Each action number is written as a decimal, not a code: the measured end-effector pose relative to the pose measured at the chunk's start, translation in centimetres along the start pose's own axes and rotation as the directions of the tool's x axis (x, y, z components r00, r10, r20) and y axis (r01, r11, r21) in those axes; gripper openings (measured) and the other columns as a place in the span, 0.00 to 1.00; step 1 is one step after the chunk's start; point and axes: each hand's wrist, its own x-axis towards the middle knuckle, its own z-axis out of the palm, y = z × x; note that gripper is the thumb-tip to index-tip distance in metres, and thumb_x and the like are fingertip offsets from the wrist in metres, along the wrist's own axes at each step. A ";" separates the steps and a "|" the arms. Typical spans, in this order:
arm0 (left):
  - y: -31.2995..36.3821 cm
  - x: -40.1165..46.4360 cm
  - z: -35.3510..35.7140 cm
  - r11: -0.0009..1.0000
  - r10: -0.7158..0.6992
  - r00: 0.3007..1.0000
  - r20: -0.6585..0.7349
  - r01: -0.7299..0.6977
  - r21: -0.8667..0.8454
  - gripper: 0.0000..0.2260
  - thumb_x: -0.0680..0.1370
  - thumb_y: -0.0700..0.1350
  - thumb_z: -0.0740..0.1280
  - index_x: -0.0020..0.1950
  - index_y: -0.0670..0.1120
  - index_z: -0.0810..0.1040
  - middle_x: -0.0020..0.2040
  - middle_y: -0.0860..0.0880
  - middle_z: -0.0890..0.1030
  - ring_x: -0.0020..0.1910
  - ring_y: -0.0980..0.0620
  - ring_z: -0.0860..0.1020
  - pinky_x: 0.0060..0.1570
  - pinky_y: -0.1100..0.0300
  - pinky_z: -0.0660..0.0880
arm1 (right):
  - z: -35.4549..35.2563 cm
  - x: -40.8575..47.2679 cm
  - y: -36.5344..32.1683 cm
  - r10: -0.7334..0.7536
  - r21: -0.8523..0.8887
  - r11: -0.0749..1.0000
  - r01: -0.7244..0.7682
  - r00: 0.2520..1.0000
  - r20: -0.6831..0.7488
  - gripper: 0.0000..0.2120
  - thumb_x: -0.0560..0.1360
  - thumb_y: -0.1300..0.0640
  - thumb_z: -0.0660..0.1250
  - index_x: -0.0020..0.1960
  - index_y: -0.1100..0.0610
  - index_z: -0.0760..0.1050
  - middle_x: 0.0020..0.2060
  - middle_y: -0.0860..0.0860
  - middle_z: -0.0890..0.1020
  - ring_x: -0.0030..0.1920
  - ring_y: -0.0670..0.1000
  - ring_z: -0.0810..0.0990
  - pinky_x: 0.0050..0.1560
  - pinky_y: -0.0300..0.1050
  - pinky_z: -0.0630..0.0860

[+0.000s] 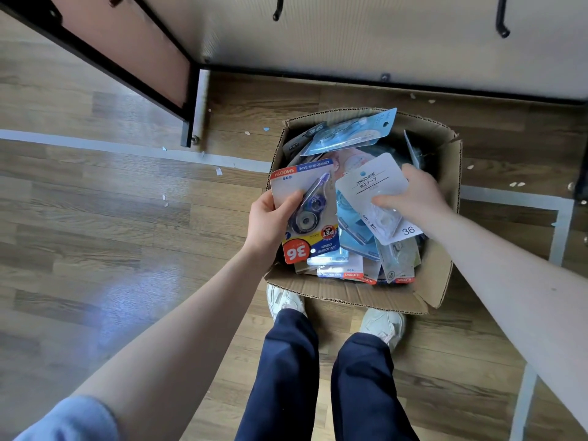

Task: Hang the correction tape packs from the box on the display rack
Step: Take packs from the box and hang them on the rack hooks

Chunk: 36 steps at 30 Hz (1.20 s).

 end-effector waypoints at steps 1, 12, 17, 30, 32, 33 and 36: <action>0.4 -0.3 0.1 1.000 0.003 1.000 0.002 -0.003 -0.001 0.01 0.78 0.41 0.67 0.47 0.46 0.77 0.37 0.52 0.85 0.36 0.54 0.83 0.35 0.62 0.80 | -0.4 -0.3 -0.3 0.007 0.023 1.000 -0.007 1.000 -0.004 0.13 0.66 0.61 0.76 0.43 0.55 0.73 0.42 0.49 0.79 0.46 0.52 0.78 0.46 0.47 0.75; 7.4 -4.5 1.0 0.996 0.087 0.996 0.006 -0.087 0.025 0.01 0.78 0.41 0.67 0.48 0.47 0.77 0.37 0.52 0.84 0.36 0.55 0.83 0.33 0.63 0.78 | -6.3 -4.5 -5.9 -0.039 0.284 0.955 0.085 0.986 -0.164 0.11 0.69 0.67 0.72 0.43 0.53 0.75 0.43 0.52 0.81 0.43 0.50 0.78 0.42 0.42 0.74; 11.7 -7.0 1.2 0.991 0.129 0.991 0.017 -0.130 0.034 0.02 0.78 0.43 0.67 0.49 0.48 0.76 0.37 0.53 0.85 0.36 0.55 0.84 0.32 0.65 0.78 | -9.7 -7.4 -9.0 -0.093 0.291 0.945 0.150 0.975 -0.202 0.13 0.69 0.67 0.72 0.40 0.50 0.74 0.38 0.47 0.80 0.42 0.50 0.77 0.43 0.43 0.73; 22.7 -13.9 1.4 0.942 0.323 0.945 -0.046 -0.317 0.109 0.03 0.77 0.46 0.68 0.49 0.50 0.76 0.44 0.50 0.84 0.39 0.53 0.84 0.36 0.61 0.80 | -18.0 -15.6 -19.4 -0.214 0.316 0.898 0.306 0.931 -0.295 0.08 0.73 0.63 0.70 0.49 0.54 0.76 0.47 0.50 0.81 0.46 0.50 0.79 0.45 0.43 0.73; 24.4 -15.4 1.1 0.931 0.354 0.934 -0.052 -0.347 0.111 0.03 0.77 0.46 0.68 0.50 0.49 0.77 0.44 0.50 0.84 0.40 0.52 0.84 0.37 0.59 0.80 | -19.3 -17.4 -21.2 -0.244 0.316 0.885 0.343 0.917 -0.314 0.08 0.73 0.63 0.70 0.49 0.53 0.76 0.46 0.49 0.81 0.45 0.49 0.78 0.42 0.42 0.72; 25.3 -16.3 0.9 0.924 0.372 0.927 -0.056 -0.364 0.115 0.03 0.77 0.45 0.68 0.50 0.49 0.77 0.44 0.49 0.84 0.40 0.51 0.84 0.39 0.57 0.81 | -19.9 -18.3 -22.0 -0.255 0.316 0.879 0.358 0.912 -0.322 0.07 0.73 0.63 0.70 0.49 0.54 0.76 0.45 0.49 0.81 0.44 0.48 0.78 0.41 0.41 0.72; 28.0 -19.0 0.3 0.901 0.423 0.904 -0.066 -0.412 0.139 0.01 0.78 0.45 0.68 0.49 0.49 0.78 0.41 0.51 0.84 0.39 0.52 0.84 0.38 0.56 0.81 | -21.3 -20.8 -24.2 -0.278 0.319 0.866 0.385 0.901 -0.334 0.07 0.73 0.62 0.70 0.50 0.56 0.77 0.46 0.50 0.81 0.42 0.46 0.78 0.38 0.40 0.73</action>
